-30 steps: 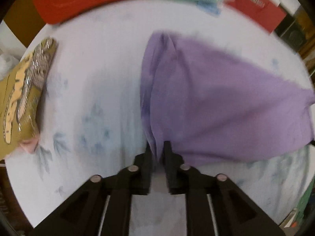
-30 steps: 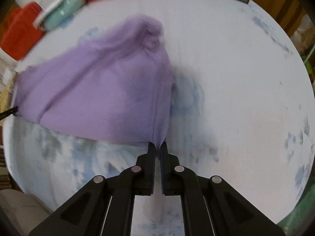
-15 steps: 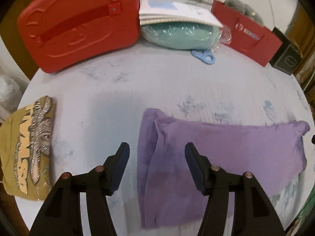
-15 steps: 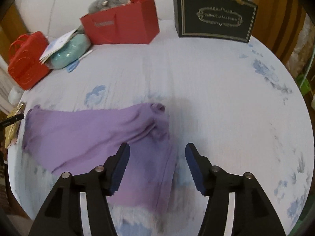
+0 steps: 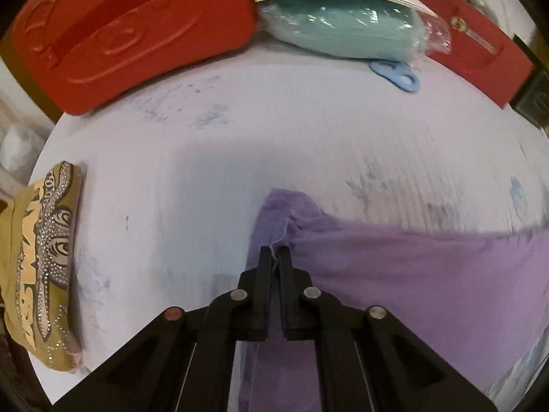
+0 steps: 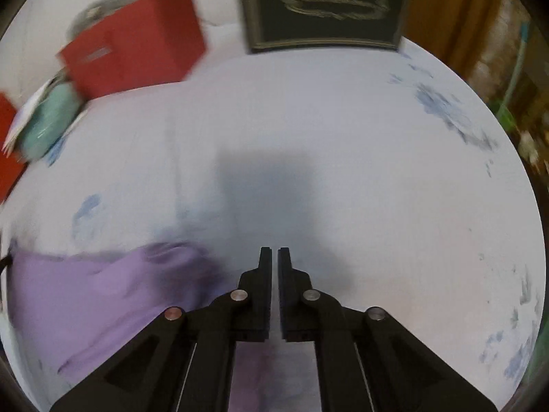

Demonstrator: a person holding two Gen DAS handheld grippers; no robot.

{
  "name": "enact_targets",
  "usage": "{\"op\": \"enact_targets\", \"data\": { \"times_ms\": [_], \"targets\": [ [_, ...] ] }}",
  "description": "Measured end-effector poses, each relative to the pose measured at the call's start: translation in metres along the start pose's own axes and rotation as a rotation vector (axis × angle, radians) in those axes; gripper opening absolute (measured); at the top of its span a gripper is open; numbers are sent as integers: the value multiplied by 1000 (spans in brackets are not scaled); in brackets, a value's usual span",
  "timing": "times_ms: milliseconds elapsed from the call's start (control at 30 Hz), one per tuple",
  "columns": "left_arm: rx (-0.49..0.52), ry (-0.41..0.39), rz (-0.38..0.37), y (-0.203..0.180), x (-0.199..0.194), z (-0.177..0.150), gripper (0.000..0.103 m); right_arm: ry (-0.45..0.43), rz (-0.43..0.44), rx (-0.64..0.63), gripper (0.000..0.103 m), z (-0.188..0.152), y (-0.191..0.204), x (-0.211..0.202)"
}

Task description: Fold clothes

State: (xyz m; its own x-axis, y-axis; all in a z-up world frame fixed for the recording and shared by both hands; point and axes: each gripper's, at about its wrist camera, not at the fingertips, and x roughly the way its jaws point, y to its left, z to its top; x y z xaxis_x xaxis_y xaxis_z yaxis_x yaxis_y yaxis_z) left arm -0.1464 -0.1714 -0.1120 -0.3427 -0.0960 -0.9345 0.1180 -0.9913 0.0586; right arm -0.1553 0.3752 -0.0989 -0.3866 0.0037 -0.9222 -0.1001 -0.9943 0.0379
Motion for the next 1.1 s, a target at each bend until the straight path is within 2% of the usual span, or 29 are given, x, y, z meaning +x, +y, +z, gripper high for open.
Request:
{"op": "enact_targets", "data": {
  "times_ms": [33,133,167,200,233,267,333,367,467,633,700,733,800,867,933,1033,1067,1100],
  "targets": [
    [5,2,13,-1,0,0,6,3,-20,20,5,1,-6,2],
    [8,-30,22,-2,-22,-1,7,-57,57,5,5,-8,1,-26],
    [19,-64,16,-5,-34,-3,12,-71,115,-14,5,-11,7,-36],
    [30,-96,4,-8,-47,-6,26,-84,175,-35,5,-15,14,-46],
    [39,-119,-16,-11,-57,-9,35,-96,236,-55,5,-18,21,-56],
    [49,-137,-45,-15,-65,-12,48,-82,296,-83,5,-20,30,-60],
    [70,-146,-86,-21,-70,-16,50,-35,370,-129,5,-21,47,-57],
    [80,-138,-98,-24,-68,-17,50,-18,379,-147,5,-20,53,-52],
    [87,-83,-82,-27,-48,-20,50,28,348,-125,5,-9,57,-21],
    [35,14,-14,-16,-7,-24,50,46,191,-24,4,14,37,22],
    [4,25,-14,-8,0,-24,53,38,138,1,6,19,32,29],
    [-10,24,-20,-4,2,-24,53,26,117,4,8,19,31,27],
    [-20,22,-10,0,2,-23,54,-24,63,14,30,17,27,13],
    [-19,5,-12,2,-6,-24,54,-56,100,45,35,12,20,-6],
    [-20,-21,-46,2,-22,-30,54,-81,182,48,36,-7,20,-30],
    [-27,-52,-96,1,-42,-44,61,-59,262,13,37,-40,31,-46],
    [-31,-58,-107,0,-45,-50,62,-50,287,-1,40,-52,35,-49],
    [-33,-58,-116,0,-47,-56,62,-38,297,-11,51,-63,39,-50]
  ]
}}
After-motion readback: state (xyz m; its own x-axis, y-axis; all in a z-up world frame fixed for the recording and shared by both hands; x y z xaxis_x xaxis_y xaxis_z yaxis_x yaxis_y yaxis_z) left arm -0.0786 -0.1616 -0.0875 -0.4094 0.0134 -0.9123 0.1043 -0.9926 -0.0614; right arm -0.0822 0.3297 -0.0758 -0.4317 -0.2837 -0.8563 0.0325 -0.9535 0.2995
